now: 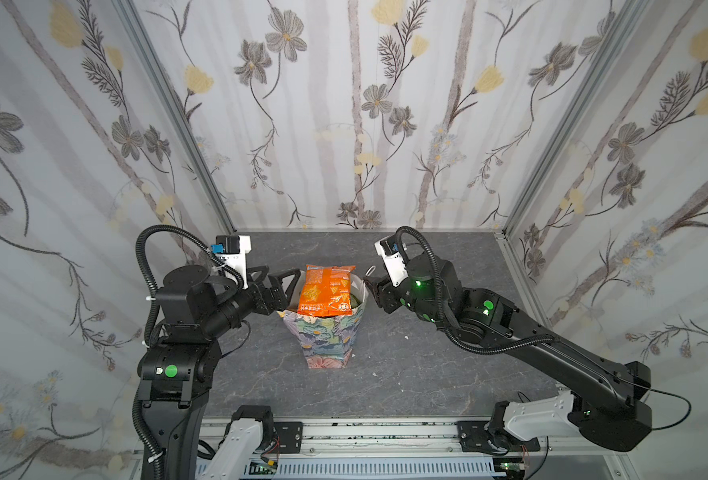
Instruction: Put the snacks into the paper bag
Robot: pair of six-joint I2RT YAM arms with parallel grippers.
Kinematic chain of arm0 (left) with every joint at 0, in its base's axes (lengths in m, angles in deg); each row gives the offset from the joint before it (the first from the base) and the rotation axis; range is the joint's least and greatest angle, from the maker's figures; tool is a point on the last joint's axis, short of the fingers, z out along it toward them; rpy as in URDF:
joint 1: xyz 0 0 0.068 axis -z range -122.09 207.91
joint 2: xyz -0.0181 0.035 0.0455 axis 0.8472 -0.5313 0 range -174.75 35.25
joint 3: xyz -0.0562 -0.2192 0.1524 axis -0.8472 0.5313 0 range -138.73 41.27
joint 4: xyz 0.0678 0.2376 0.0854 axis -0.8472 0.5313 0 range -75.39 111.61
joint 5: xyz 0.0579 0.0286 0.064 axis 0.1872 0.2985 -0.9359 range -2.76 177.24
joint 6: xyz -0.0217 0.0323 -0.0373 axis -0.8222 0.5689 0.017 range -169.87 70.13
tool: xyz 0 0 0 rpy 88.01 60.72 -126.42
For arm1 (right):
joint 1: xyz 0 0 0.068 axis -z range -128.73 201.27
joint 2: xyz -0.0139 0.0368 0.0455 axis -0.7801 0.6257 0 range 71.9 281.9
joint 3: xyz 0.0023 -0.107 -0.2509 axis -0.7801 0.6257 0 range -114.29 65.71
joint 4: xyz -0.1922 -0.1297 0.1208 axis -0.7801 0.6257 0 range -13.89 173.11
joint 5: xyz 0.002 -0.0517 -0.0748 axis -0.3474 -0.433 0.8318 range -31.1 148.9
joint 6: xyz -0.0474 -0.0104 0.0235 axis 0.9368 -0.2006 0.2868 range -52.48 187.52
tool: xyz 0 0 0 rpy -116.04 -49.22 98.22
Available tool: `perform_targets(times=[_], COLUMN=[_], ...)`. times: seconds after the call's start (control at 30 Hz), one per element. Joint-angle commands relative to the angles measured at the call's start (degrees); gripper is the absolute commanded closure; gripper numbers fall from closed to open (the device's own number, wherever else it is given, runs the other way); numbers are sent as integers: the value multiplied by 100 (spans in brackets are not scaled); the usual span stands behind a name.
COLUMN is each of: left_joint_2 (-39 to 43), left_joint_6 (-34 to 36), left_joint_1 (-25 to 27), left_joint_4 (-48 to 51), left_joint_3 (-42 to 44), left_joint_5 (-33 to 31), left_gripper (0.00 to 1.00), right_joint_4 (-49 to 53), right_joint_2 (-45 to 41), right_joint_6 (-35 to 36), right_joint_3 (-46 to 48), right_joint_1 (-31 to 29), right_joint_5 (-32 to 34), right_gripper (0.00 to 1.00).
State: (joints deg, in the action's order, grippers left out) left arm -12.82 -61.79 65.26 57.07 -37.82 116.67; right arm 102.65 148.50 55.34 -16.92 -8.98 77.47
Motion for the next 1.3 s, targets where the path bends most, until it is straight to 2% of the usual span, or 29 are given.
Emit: perform_targets(times=[0.0, 0.1, 0.23, 0.3, 0.43, 0.53, 0.6, 0.7, 0.9, 1.27], left_joint_2=[-241, -572, -975, -1067, -1182, -1405, -1518, -1560, -1568, -1477], left_joint_6=[195, 182, 156, 59, 1, -15, -50, -56, -163, -76], left_joint_1=[594, 1284, 2241, 2330, 2369, 2387, 2393, 2398, 2400, 2405], left_joint_4=[156, 222, 392, 313, 7, -137, -268, -540, -1073, -909], left_joint_3=[-350, -403, -229, -94, 158, 303, 358, 419, 819, 1416], left_joint_5=[-854, -1341, -2467, -2538, -2363, -2305, -2297, -2304, -2292, -2547], left_gripper=[8, 10, 14, 15, 20, 28, 33, 35, 34, 34], right_joint_4=[-492, -645, -1038, -1192, -1152, -1232, -1298, -1353, -1465, -1503], right_joint_2=[24, 166, 213, 232, 239, 78, -37, -141, -140, -267], right_joint_6=[-328, -318, -358, -381, -346, -343, -361, -381, -381, -276], right_joint_3=[212, 236, 388, 465, 515, 657, 782, 929, 1043, 1048], right_joint_1=[4, 4, 4, 2, 16, 57, 74, 100, 116, 266], right_joint_5=[-11, -150, -350, -447, -213, -196, -207, -263, -357, -443], right_gripper=[38, 38, 43, 53, 85, 99, 100, 100, 100, 100])
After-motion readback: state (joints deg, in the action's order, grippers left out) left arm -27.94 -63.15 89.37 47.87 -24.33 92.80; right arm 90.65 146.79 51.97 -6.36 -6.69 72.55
